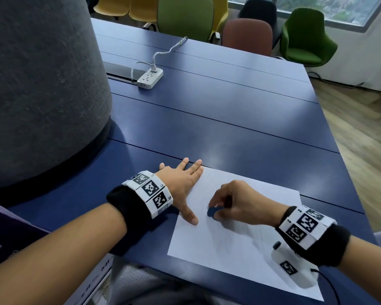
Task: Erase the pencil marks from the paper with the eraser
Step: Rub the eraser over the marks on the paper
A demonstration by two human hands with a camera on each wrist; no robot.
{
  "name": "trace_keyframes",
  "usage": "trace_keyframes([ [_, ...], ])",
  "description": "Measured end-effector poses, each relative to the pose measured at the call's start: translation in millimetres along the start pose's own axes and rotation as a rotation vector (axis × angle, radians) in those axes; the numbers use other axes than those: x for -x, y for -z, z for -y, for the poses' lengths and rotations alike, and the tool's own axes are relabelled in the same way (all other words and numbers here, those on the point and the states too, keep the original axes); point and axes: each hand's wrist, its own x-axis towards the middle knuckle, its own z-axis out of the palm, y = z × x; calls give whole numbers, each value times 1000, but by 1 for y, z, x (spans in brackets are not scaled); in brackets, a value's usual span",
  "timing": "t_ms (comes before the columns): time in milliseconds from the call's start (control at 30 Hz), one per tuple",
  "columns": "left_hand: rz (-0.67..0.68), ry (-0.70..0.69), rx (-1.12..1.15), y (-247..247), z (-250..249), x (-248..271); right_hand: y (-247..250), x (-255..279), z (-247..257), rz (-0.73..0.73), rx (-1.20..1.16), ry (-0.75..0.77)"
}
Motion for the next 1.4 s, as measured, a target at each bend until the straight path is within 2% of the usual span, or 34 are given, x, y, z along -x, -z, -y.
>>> trace_keyframes([
  [67,2,0,-1,0,0,-1,2,1,3,73,18,-12],
  [200,4,-1,1,0,0,-1,4,-4,-2,-93,-38,-65],
  [233,3,-1,2,0,1,-1,2,-1,-1,-82,-42,-53],
  [367,6,0,3,0,0,-1,-1,10,6,117,-4,-11],
  [500,13,2,9,1,0,0,0,0,2,-58,-83,-77],
  [533,12,2,10,0,0,-1,-2,2,2,-63,-88,-64],
  [667,11,1,10,-1,1,-1,-8,13,13,133,-42,23],
  [800,11,0,6,0,0,-1,-5,1,6,-63,-79,-49],
  [833,9,0,8,-1,1,-2,-6,4,7,-73,-89,-49],
  [967,7,0,6,-2,2,-2,-15,21,18,141,-58,21],
  [1133,-1,3,3,-2,1,0,-12,10,12,-47,-100,-35],
  [1267,-2,-2,9,-2,1,0,-22,24,23,148,-76,27],
  [1400,-6,0,-5,-1,0,0,-21,12,21,26,-80,9],
])
